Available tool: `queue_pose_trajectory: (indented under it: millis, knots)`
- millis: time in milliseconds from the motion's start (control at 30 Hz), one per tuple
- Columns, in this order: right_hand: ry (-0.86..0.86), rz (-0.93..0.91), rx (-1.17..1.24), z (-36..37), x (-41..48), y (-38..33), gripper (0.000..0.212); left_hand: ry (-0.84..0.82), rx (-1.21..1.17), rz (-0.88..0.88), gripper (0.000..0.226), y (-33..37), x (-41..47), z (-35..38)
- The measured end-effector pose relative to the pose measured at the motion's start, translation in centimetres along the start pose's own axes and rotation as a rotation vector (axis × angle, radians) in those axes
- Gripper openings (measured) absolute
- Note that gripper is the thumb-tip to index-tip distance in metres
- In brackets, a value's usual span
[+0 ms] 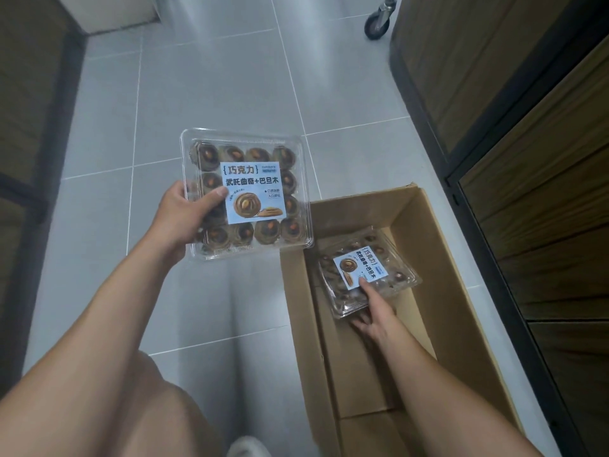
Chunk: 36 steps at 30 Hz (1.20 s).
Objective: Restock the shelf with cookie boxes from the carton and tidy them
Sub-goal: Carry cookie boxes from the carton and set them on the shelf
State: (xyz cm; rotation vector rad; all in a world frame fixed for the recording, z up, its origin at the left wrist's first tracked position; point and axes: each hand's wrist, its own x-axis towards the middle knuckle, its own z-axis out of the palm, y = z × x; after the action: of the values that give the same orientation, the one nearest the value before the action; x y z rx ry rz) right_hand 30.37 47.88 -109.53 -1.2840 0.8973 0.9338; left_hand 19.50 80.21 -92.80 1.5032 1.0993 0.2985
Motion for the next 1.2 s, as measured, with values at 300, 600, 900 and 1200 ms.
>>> queue_pose_trajectory:
  millis: [300, 600, 900, 1200]
  knots:
    - [0.133, -0.126, 0.077, 0.2, 0.5, -0.7, 0.032, -0.096, -0.138, -0.084, 0.029, 0.4, -0.5, 0.7]
    - [0.237, -0.282, -0.157, -2.9, -6.3, -2.0, 0.033, -0.039, -0.071, -0.133, 0.034, 2.7, -4.1, 1.7]
    - [0.263, -0.333, -0.375, -5.3, -22.1, -8.2, 0.048, 0.031, 0.043, -0.258, 0.033, 9.0, -14.6, -0.4]
    - [0.242, -0.289, -0.467, -5.4, -38.9, -14.6, 0.04, 0.061, 0.102, -0.27, 0.029, 21.1, -24.0, -5.9]
